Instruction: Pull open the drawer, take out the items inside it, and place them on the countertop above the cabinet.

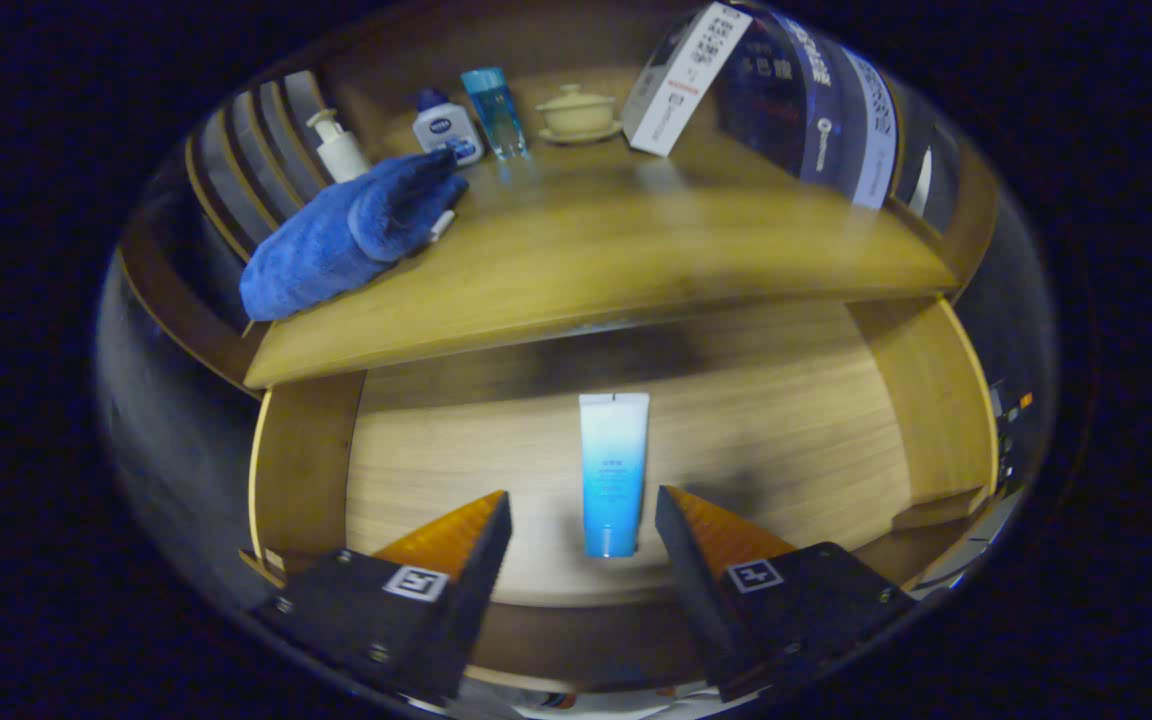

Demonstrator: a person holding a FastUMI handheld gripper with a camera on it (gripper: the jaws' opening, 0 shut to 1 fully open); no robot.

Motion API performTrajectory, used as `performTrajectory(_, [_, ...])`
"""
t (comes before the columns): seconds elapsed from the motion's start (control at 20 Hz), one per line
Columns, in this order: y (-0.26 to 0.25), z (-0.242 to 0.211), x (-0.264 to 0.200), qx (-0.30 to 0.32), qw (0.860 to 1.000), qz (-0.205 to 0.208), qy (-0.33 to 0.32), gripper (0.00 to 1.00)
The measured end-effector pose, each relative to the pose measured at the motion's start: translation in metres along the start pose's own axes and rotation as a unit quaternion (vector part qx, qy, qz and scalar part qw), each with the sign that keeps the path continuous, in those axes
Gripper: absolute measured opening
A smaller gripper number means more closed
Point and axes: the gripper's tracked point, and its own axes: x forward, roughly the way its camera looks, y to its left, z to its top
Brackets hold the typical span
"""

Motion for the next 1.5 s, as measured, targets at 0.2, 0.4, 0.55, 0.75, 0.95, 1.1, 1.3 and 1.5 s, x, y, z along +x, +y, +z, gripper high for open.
performTrajectory(0.2, [-0.014,0.008,0.032,0.021,0.999,-0.034,0.036,0.77])
performTrajectory(0.4, [-0.019,0.009,0.04,0.058,0.996,-0.019,0.069,0.49])
performTrajectory(0.55, [-0.022,0.005,0.039,0.092,0.993,0.002,0.074,0.42])
performTrajectory(0.75, [-0.005,0.012,0.032,0.136,0.986,0.077,0.061,0.41])
performTrajectory(0.95, [0.002,0.024,0.029,0.144,0.98,0.129,0.04,0.41])
performTrajectory(1.1, [0.005,0.04,0.022,0.131,0.977,0.171,0.005,0.41])
performTrajectory(1.3, [0.006,0.042,0.014,0.108,0.975,0.192,-0.028,0.41])
performTrajectory(1.5, [0.012,0.045,0.006,0.076,0.971,0.216,-0.073,0.41])
